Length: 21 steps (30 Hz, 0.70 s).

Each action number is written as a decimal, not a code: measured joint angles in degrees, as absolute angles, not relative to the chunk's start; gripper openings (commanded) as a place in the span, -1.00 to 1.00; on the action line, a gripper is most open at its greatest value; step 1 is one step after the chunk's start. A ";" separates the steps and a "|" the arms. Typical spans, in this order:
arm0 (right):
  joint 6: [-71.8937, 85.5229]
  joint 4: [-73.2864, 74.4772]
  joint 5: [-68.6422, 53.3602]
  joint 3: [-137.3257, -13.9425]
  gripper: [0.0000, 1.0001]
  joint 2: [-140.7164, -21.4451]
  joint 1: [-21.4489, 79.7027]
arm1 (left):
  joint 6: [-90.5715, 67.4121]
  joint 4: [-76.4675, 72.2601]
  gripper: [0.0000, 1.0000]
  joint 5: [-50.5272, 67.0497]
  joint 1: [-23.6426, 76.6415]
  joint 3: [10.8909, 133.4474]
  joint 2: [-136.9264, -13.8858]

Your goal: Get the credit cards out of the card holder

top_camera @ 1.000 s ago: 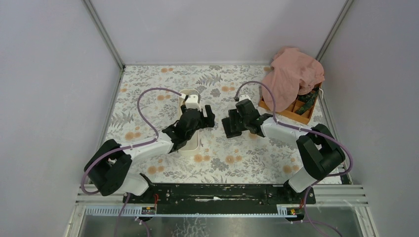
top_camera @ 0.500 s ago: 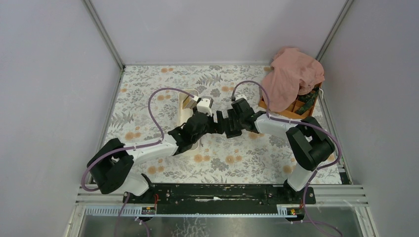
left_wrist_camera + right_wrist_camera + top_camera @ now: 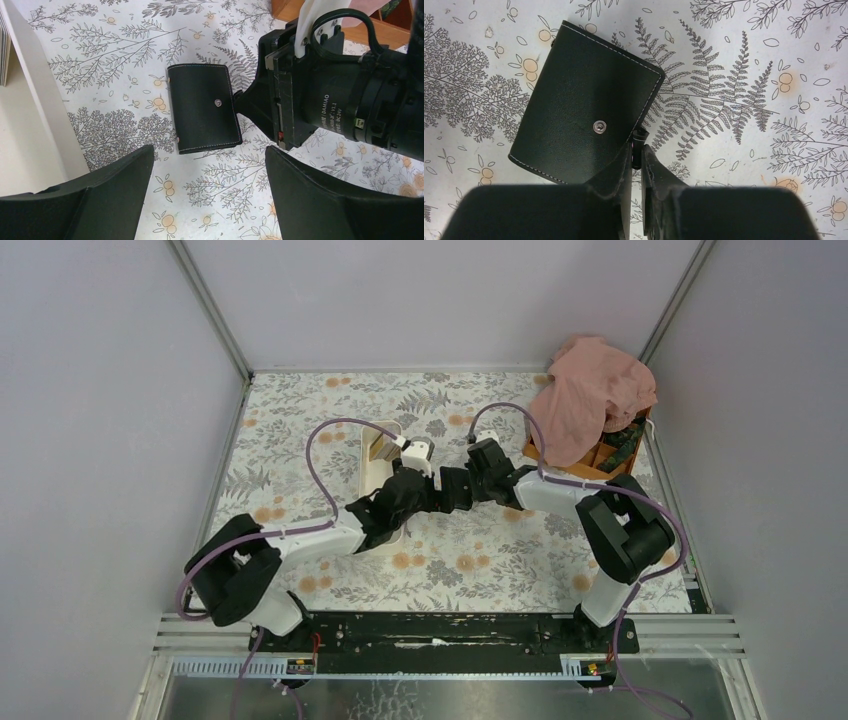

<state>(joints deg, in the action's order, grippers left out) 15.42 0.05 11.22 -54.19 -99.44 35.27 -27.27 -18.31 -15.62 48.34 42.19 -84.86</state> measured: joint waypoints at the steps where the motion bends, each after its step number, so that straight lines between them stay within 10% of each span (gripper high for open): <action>1: 15.44 0.05 11.22 -54.17 -0.81 -99.50 35.27 | -27.27 -18.31 0.77 -15.62 48.34 42.28 -85.17; 21: 16.93 -3.33 11.00 -46.61 -1.00 -88.42 35.11 | -27.31 -18.28 0.77 -15.70 48.34 43.18 -87.66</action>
<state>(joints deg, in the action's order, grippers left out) 16.93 -3.33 11.00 -46.61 -88.42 35.11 -27.31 -18.28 -15.70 48.34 43.18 -87.66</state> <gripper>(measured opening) 0.139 0.884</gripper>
